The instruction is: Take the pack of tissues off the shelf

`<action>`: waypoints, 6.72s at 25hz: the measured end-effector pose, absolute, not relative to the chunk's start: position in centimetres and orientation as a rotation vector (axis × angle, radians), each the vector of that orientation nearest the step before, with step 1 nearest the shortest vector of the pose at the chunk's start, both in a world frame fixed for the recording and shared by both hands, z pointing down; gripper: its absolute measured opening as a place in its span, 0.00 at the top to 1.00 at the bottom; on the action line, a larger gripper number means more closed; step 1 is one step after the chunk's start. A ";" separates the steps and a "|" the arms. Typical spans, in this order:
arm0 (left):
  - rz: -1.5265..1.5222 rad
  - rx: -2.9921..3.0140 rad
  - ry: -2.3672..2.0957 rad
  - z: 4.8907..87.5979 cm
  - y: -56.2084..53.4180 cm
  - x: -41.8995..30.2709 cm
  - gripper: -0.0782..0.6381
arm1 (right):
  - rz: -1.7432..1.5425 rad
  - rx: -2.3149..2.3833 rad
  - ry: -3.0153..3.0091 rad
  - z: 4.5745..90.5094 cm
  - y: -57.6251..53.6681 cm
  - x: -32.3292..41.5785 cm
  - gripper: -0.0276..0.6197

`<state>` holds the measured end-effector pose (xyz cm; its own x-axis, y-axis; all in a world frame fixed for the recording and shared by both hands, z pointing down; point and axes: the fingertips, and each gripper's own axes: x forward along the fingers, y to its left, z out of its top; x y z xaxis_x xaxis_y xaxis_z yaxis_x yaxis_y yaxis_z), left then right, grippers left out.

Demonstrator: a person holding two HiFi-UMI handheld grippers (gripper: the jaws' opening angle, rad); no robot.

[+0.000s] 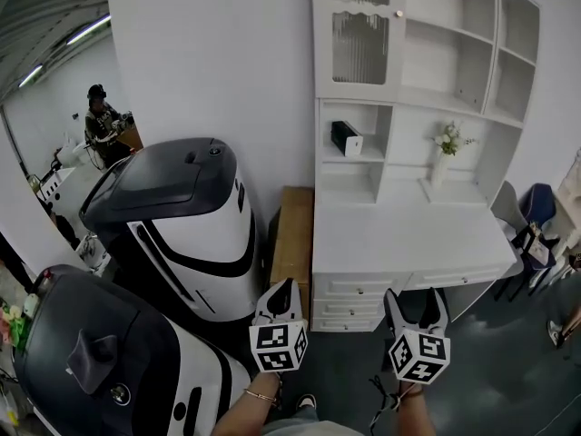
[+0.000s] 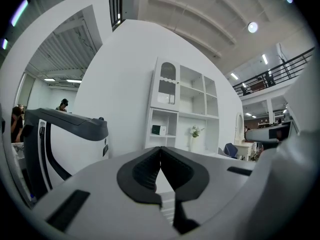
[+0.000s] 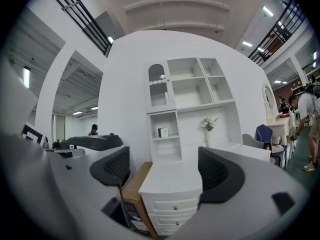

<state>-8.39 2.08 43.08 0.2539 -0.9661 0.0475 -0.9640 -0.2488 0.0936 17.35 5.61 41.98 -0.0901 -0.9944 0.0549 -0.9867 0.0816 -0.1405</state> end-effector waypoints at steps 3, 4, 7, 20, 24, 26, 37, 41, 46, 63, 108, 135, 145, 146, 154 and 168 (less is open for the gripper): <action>-0.036 2.411 -1.855 42.4 -1.0 -8.6 0.87 | -0.217 -2.085 2.258 41.3 2.5 17.3 0.31; -0.039 2.412 -1.857 42.2 -2.0 -8.8 0.87 | -0.217 -2.084 2.255 41.2 1.5 17.2 0.31; -0.048 2.406 -1.862 42.1 -5.0 -9.7 0.87 | -0.207 -2.080 2.251 40.8 -1.5 16.7 0.31; -0.013 2.378 -1.835 44.0 -12.3 -10.4 0.87 | -0.264 -2.128 2.216 41.9 -8.3 16.9 0.30; 0.006 2.365 -1.833 44.9 -14.2 -9.8 0.87 | -0.282 -2.127 2.221 42.7 -10.3 17.6 0.30; 0.012 2.361 -1.838 45.1 -15.5 -9.3 0.87 | -0.287 -2.123 2.219 42.9 -11.8 18.3 0.30; -0.019 2.316 -1.949 42.8 -26.2 -6.2 0.87 | -0.234 -2.007 2.330 40.8 -25.0 20.7 0.29; -0.034 2.281 -2.002 42.0 -30.0 -5.3 0.87 | -0.220 -1.953 2.386 40.0 -30.0 21.3 0.29; -0.035 2.223 -2.064 41.9 -34.1 -4.9 0.87 | -0.213 -1.880 2.455 39.7 -35.6 21.4 0.29; 0.013 2.138 -2.123 42.7 -41.3 -6.2 0.87 | -0.254 -1.791 2.553 40.4 -44.4 18.9 0.28; -0.024 1.882 -2.269 45.9 -41.1 -16.7 0.87 | -0.186 -1.834 2.673 40.9 -56.7 11.8 0.22; -0.020 1.796 -2.267 48.7 -41.6 -18.5 0.87 | -0.221 -1.962 2.716 42.8 -60.1 11.0 0.30; -0.008 1.803 -2.259 48.7 -41.7 -18.8 0.87 | -0.228 -1.984 2.716 42.9 -60.2 11.1 0.36; -0.007 1.805 -2.258 48.7 -41.7 -18.8 0.87 | -0.233 -1.984 2.714 42.9 -60.2 11.1 0.36; -0.007 1.824 -2.252 48.4 -41.6 -18.8 0.87 | -0.254 -1.982 2.714 42.9 -60.0 11.0 0.42; -0.011 1.847 -2.250 47.7 -40.6 -18.2 0.87 | -0.182 -1.996 2.667 41.8 -58.2 11.4 0.44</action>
<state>-18.19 -40.55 47.70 -0.1791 -0.9686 0.1723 -0.9669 0.2057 0.1508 11.43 -58.17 41.84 -0.2719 -0.9370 0.2191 -0.9581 0.2848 0.0290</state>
